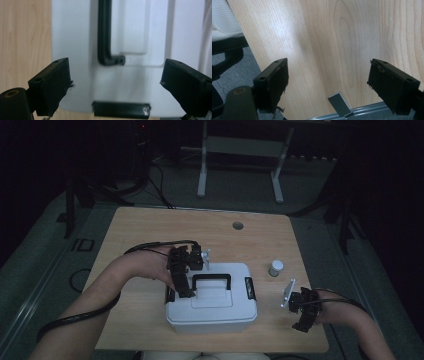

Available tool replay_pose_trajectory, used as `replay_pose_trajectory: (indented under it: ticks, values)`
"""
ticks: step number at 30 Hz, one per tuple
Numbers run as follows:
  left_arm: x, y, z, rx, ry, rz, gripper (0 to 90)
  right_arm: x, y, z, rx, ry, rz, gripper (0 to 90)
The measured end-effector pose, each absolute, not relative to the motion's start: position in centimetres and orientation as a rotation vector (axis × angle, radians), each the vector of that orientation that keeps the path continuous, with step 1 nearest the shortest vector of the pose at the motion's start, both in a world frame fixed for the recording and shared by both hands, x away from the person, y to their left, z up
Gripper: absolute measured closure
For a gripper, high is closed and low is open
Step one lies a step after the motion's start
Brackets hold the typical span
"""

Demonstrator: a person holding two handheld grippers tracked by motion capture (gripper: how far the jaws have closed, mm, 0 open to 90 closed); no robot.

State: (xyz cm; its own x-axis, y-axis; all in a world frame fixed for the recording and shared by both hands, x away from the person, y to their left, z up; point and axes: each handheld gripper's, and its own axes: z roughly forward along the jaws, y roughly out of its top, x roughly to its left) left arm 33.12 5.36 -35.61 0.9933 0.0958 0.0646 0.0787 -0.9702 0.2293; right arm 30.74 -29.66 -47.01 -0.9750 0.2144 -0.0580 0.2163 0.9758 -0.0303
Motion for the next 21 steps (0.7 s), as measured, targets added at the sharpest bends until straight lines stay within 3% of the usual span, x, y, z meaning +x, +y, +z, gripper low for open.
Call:
replay_pose_trajectory:
  ticks: [13, 21]
  values:
    - [33.6, 1.4, -35.5, 2.917, 0.079, 0.093, 16.6, 30.8, -29.5, -46.9, 0.312, 3.047, -0.025, 16.3]
    - [34.2, -0.1, -35.6, 2.967, 0.061, 0.063, 46.7, 30.8, -29.5, -46.8, 0.307, 3.045, -0.027, 16.3]
